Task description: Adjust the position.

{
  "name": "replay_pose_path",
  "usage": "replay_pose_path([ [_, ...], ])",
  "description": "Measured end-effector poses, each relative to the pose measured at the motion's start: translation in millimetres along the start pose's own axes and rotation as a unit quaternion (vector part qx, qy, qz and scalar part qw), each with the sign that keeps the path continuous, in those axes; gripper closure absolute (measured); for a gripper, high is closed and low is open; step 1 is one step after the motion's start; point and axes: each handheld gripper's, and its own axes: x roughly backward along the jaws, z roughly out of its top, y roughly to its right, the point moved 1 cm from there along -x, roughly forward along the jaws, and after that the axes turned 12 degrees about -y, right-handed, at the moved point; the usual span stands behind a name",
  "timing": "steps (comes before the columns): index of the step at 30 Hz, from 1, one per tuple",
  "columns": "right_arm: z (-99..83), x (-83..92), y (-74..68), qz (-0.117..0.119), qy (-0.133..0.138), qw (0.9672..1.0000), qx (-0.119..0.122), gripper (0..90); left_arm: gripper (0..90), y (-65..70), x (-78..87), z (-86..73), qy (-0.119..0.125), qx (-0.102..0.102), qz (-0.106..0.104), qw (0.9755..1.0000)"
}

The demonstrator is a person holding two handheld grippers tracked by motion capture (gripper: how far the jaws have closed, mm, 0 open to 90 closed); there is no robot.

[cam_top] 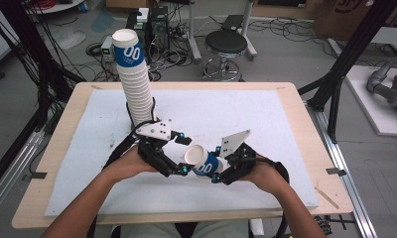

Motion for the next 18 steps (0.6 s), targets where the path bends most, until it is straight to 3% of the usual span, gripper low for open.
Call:
replay_pose_path([
  [4,10.0,1.1,0.4,-0.005,-0.03,0.9994,0.016,33.3,16.1,-1.8,-8.0,0.9,-0.025,0.003,0.004,0.9997],
  [5,14.0,0.3,0.2,-0.008,-0.048,0.9986,0.02,33.3,16.5,-2.0,-9.5,1.5,-0.031,0.003,0.003,0.9995],
  [9,19.3,-1.4,-0.7,-0.011,-0.071,0.997,0.03,33.3,17.9,-3.3,-14.9,4.9,-0.049,0.002,-0.001,0.9988],
  [16,23.9,0.5,-3.1,-0.02,-0.084,0.9954,0.042,33.1,25.0,-7.0,-21.8,4.2,-0.068,0.015,-0.009,0.9975],
  [18,23.2,0.9,-3.8,-0.023,-0.089,0.9948,0.043,33.1,27.6,-7.5,-22.4,4.0,-0.073,0.011,-0.01,0.9972],
])
